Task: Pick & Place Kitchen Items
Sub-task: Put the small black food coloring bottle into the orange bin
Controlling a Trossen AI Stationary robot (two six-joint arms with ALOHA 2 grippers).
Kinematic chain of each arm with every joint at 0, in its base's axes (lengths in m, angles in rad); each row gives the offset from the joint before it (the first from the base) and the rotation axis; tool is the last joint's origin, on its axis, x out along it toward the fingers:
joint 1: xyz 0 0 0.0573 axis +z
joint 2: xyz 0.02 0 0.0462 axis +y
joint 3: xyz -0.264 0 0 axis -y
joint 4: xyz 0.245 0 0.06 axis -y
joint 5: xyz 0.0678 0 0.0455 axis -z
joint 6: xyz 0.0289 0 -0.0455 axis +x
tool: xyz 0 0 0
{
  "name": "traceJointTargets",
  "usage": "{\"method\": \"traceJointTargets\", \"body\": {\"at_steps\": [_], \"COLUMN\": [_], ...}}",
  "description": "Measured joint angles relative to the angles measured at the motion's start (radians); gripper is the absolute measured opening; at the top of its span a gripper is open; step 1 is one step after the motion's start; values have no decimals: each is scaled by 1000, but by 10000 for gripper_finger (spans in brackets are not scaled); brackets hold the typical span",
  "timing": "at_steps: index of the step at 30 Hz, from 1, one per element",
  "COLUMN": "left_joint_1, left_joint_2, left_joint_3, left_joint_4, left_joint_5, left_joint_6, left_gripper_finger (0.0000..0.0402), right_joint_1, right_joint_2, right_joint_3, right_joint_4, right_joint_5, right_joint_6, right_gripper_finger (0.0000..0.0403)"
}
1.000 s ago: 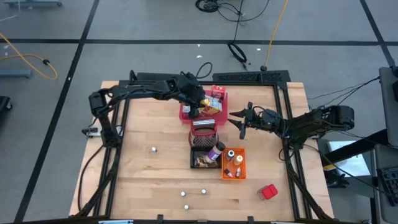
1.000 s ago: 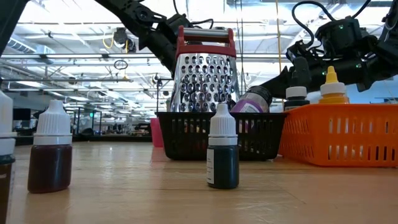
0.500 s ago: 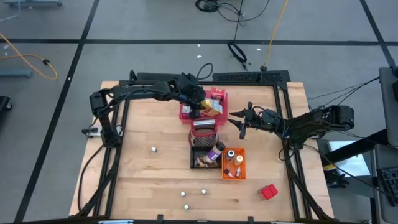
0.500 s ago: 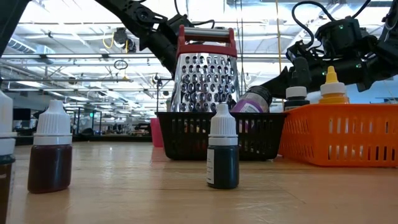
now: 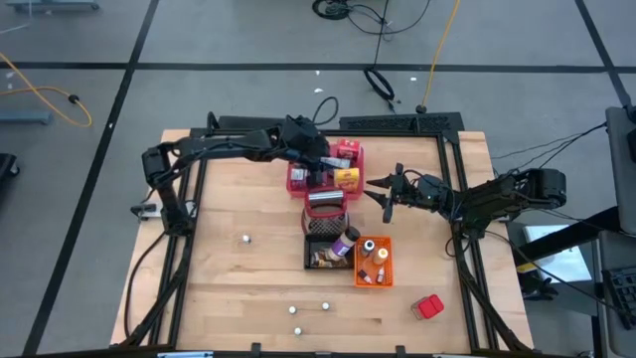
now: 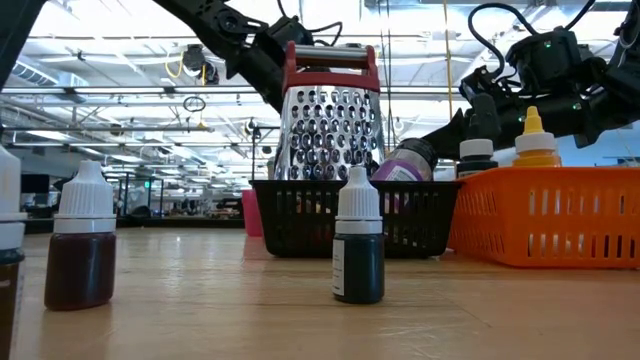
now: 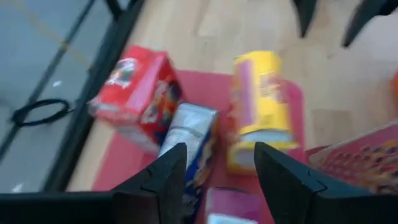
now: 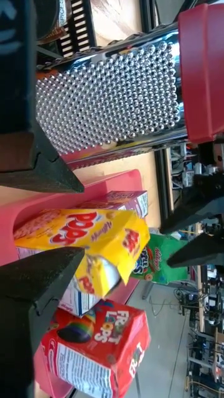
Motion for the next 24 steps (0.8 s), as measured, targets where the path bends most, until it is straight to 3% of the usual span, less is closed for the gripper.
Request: {"method": "traceJointTargets", "body": {"at_steps": [7,11,19,24], "left_joint_1": [2,1,-41,-129], "left_joint_2": [-128,-244,-432,-498], "left_joint_3": [0,0,0,-22], "left_joint_4": [-41,-223,-737,-883], "left_joint_5": [-46,-47,-49,-52], "left_joint_6": [-39,-125,-269,-342], "left_gripper_finger": [191,191,191,191], "right_joint_1": [0,0,0,0], "right_joint_2": [0,0,0,0], "right_joint_3": [0,0,0,0], "right_joint_4": [-7,-10,-8,-8], "right_joint_5": [1,1,0,0], "right_joint_6": [2,3,1,0], "right_gripper_finger": [141,141,141,141]}}
